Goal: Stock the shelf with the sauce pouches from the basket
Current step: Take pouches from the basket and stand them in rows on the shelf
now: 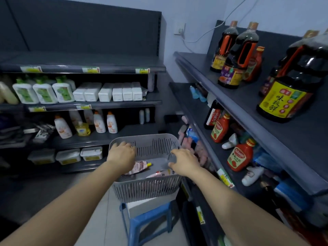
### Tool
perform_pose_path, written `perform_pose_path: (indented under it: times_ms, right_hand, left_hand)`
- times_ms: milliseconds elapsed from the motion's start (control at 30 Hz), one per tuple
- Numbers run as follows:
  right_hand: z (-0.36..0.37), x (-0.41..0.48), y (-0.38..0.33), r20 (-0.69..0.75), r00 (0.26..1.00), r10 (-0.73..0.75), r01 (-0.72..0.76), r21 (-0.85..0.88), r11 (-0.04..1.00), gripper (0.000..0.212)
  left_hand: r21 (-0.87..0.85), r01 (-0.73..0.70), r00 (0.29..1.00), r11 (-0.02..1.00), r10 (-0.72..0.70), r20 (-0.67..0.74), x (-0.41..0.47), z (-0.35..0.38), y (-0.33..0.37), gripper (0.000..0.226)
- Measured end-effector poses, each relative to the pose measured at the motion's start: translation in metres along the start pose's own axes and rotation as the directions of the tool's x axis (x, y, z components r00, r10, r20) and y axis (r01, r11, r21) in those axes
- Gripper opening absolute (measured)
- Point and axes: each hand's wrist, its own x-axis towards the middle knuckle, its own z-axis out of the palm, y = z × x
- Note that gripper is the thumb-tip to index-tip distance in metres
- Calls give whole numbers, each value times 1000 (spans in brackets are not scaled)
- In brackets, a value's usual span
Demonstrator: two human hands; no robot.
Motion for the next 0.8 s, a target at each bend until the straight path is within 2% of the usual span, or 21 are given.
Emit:
perform_pose_path:
  times_ms: [367,533,667,800]
  right_hand:
    - [59,106,27,268,960,79,-81,-6,997,51]
    - [98,141,37,399,910,112,-92,-69,993,40]
    - [125,159,44,440,888,136,-110,-85,990,43]
    - [151,169,53,466,852,238,-184,-159,970,45]
  left_hand:
    - [-56,7,970,998,7,243,101,89,-2,44]
    - [-93,-4,941,996,35,338,132,137,-3,49]
    - [-95,-19,905,995,58,422,149,168,-2,46]
    - [-91,-9,867,996,53,495,166,201,-1,56]
